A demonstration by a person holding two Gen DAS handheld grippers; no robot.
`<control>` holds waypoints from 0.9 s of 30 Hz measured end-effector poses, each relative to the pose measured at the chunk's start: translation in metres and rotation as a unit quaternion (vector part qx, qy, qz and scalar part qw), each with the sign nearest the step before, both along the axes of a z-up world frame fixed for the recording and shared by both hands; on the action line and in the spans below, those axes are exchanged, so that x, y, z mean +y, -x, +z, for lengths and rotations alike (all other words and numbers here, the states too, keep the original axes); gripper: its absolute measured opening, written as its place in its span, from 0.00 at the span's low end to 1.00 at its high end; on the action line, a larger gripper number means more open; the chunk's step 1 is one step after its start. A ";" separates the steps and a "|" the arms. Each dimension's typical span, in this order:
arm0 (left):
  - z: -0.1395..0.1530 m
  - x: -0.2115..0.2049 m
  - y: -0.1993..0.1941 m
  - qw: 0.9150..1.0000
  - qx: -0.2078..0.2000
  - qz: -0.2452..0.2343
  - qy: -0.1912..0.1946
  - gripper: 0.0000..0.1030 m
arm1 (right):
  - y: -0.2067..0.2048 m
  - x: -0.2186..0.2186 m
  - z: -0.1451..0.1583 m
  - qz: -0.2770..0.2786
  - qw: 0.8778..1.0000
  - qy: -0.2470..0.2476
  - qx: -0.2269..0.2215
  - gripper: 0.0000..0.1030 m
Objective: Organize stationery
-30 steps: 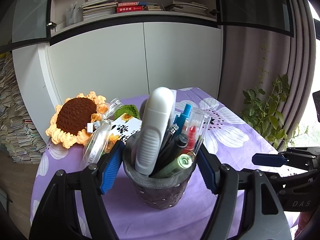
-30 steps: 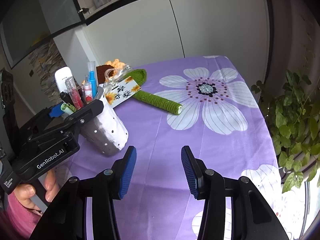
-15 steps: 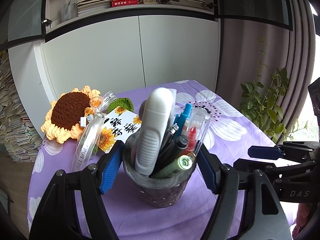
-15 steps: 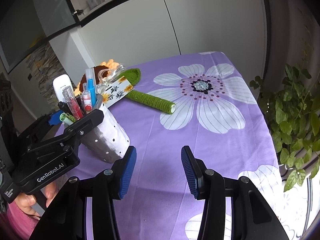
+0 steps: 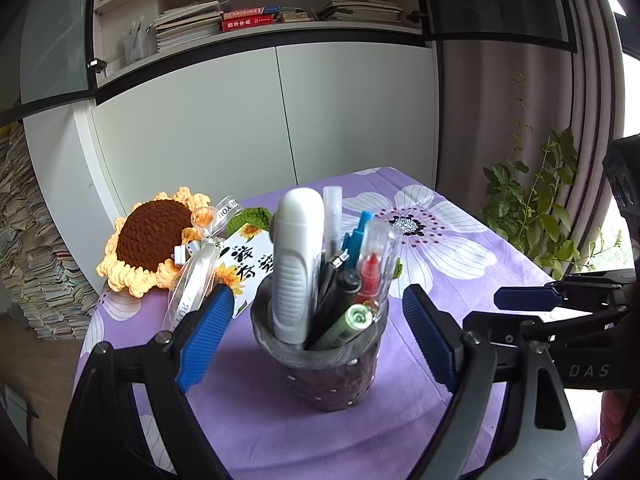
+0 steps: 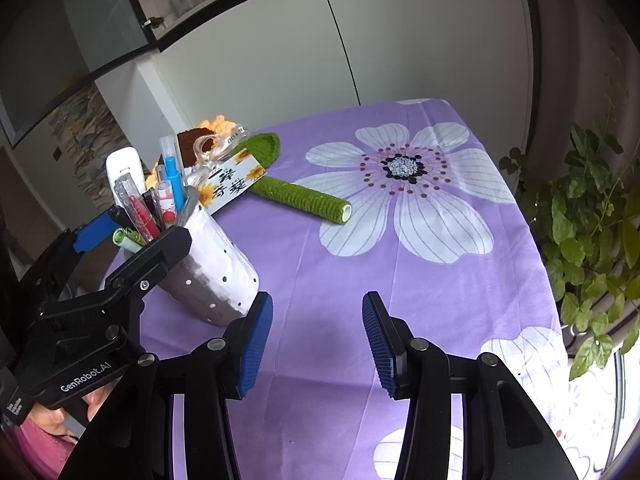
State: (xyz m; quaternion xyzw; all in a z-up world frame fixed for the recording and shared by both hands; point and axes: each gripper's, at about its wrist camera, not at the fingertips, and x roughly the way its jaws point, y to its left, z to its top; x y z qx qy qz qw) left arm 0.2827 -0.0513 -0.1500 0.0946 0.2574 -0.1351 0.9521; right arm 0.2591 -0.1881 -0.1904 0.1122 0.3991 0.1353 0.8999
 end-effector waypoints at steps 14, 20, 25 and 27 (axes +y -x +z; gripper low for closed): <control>0.043 0.017 0.057 0.998 -0.046 0.035 -0.025 0.99 | 0.023 0.013 0.031 -0.011 0.999 0.033 -0.035 0.47; 0.071 0.026 0.101 0.995 -0.088 0.043 -0.021 0.99 | 0.059 0.025 0.062 -0.013 0.996 0.050 -0.071 0.47; 0.087 0.037 0.139 0.993 -0.106 0.046 0.005 0.99 | 0.105 0.030 0.093 -0.034 0.990 0.061 -0.125 0.75; 0.091 0.041 0.154 0.993 -0.108 0.046 0.013 0.99 | 0.126 0.029 0.105 -0.051 0.984 0.063 -0.158 0.83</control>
